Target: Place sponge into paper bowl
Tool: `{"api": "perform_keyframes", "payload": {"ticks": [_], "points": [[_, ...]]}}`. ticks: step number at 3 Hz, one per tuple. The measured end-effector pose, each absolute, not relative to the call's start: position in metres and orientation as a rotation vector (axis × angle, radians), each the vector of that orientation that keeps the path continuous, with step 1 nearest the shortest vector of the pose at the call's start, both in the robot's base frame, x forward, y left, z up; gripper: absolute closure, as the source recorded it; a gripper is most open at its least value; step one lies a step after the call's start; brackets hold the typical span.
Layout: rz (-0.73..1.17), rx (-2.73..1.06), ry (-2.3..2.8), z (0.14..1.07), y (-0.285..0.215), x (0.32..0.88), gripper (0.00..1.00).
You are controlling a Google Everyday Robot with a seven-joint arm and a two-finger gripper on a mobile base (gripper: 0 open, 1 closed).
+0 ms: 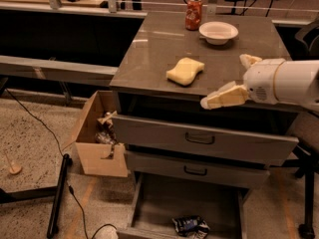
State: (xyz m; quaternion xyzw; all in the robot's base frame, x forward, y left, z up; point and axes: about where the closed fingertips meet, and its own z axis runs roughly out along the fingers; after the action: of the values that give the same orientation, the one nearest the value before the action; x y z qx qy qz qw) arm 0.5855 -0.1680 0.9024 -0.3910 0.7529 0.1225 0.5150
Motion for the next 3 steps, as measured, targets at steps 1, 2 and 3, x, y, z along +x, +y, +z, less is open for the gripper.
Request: {"api": "perform_keyframes", "payload": {"ticks": [1, 2, 3], "points": [[0.265, -0.854, 1.813, 0.892, -0.156, 0.612, 0.00], [0.218, -0.738, 1.812, 0.893, -0.153, 0.642, 0.00], [0.198, -0.636, 1.808, 0.881, -0.150, 0.670, 0.00]]}}
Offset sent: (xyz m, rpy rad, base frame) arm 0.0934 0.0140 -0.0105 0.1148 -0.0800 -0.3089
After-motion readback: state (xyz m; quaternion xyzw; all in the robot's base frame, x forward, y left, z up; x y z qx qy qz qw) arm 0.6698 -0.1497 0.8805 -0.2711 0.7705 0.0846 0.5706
